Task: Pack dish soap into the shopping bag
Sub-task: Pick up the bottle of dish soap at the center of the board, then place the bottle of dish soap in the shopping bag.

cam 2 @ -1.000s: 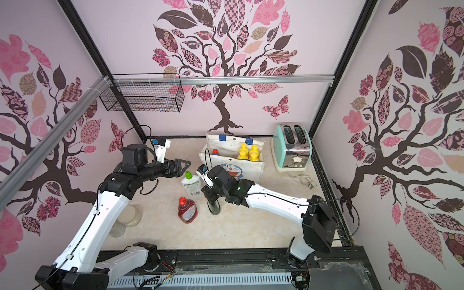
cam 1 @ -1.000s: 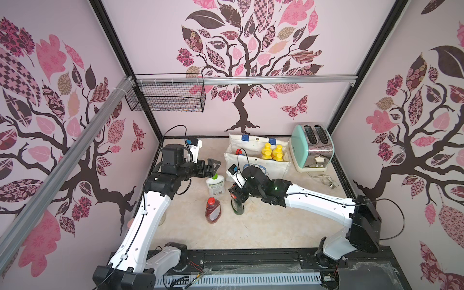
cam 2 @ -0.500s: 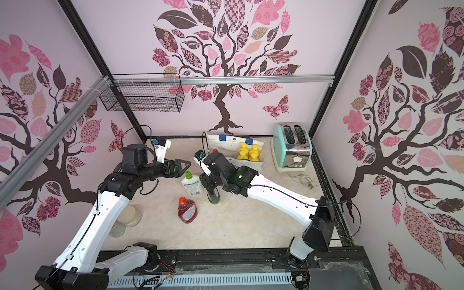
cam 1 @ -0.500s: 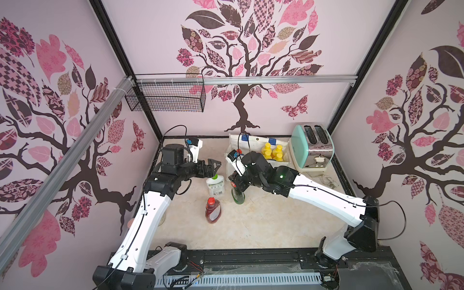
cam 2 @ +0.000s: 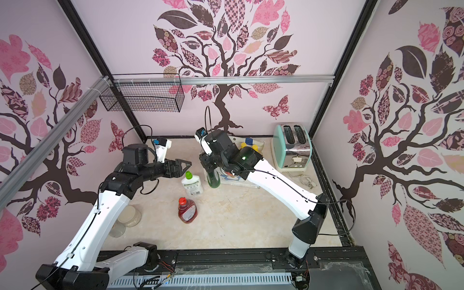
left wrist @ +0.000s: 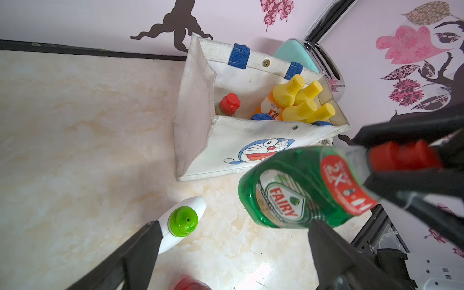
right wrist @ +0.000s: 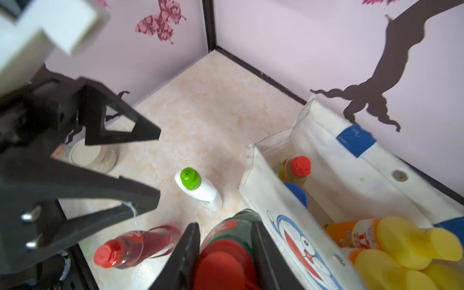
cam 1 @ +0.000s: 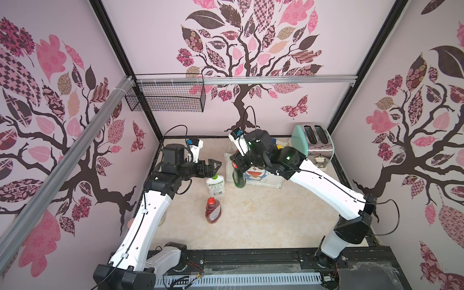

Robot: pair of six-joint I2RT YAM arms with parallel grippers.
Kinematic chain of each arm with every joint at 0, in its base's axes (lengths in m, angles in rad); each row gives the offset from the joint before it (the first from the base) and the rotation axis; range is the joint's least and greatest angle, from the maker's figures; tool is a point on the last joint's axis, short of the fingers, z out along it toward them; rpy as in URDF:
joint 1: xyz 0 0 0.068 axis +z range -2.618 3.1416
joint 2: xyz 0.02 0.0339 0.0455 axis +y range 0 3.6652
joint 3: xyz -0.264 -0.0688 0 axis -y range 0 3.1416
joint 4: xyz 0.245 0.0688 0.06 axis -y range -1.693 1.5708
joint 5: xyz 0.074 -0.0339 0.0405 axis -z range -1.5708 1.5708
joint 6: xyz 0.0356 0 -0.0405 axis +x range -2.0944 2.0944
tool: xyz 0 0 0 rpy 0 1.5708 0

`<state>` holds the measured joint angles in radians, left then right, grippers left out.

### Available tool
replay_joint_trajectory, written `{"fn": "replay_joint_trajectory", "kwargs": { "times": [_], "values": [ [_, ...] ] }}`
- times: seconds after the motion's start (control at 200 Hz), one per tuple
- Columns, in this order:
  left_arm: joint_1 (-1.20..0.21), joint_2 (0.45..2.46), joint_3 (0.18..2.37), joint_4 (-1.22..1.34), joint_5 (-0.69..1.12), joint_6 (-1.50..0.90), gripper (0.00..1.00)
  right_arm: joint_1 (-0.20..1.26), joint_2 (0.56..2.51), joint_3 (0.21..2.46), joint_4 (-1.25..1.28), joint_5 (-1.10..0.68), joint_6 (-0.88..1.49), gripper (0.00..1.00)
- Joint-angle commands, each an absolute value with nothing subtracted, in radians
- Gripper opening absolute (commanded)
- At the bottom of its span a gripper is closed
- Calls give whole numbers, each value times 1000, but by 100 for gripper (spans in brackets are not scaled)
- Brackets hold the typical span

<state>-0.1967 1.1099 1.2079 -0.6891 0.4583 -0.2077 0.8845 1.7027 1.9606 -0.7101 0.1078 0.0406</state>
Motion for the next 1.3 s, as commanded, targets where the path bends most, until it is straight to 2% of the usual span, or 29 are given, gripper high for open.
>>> {"fn": "replay_joint_trajectory", "kwargs": {
  "times": [0.0, 0.4, 0.79, 1.055, 1.296],
  "values": [
    [-195, 1118, 1233, -673, 479, -193, 97, 855, 1719, 2121, -697, 118, 12, 0],
    [-197, 1155, 1254, -597, 488, -270, 97, 797, 1893, 2492, -778, 126, -11, 0],
    [-222, 1187, 1287, -580, 504, -270, 97, 724, 1902, 2566, -716, 133, -51, 0],
    [-245, 1198, 1301, -589, 504, -253, 97, 637, 1923, 2569, -707, 62, -82, 0],
    [-257, 1223, 1301, -582, 502, -250, 97, 629, 1960, 2537, -718, -20, -155, 0]
  ]
}}
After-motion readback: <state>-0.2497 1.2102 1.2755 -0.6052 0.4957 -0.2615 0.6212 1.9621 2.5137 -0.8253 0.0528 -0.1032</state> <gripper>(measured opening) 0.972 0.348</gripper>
